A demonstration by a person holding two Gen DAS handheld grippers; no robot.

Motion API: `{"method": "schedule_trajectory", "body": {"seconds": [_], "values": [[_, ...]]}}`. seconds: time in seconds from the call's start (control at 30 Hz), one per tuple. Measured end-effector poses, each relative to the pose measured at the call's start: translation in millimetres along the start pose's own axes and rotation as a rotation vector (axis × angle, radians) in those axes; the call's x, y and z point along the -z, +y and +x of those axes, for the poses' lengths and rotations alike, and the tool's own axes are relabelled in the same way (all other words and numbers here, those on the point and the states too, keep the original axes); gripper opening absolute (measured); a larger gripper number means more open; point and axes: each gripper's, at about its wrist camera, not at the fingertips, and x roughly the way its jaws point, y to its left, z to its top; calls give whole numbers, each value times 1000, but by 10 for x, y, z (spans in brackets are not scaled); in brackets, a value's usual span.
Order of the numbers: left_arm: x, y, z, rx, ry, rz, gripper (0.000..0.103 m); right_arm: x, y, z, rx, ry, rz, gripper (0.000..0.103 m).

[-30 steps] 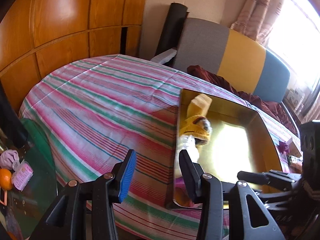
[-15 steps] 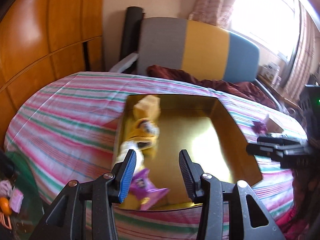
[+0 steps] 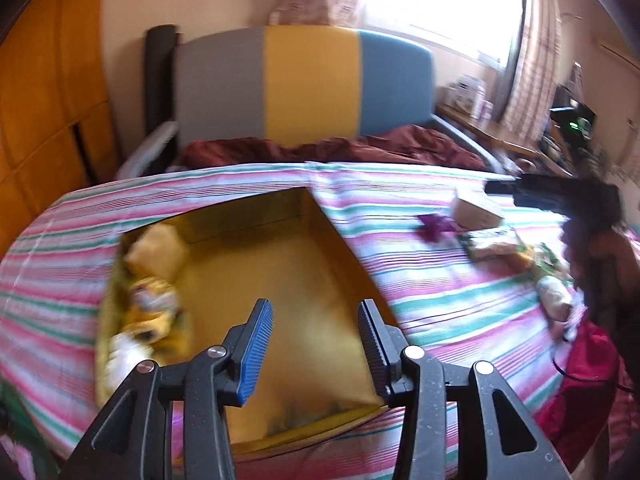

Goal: Organize objects
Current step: 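Grasp the second purple packet with the left tool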

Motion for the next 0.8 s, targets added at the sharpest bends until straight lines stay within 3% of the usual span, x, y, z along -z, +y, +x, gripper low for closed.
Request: {"method": "schedule_trajectory", "body": {"seconds": [0.1,0.23,0.33,0.37,0.5,0.8], "values": [[-128,-289,171,48,38,36,45,-113,-469,18,65,-44,109,95],[-319,-652,425,113,80,80,45,-65,-947,51,88,-83,230,95],[-463,-939,694,112,107,140,47,0,-1180,102,92,-50,330,95],[-515,-1057,815,105,117,179,48,-6,-1206,72,79,-65,348,95],[-690,-1343,1210,113,164,280,68,-23,-1226,-24,44,-101,371,96],[-1015,-1667,2033,163,265,478,71,-10,-1259,-11,-17,-74,404,97]]}}
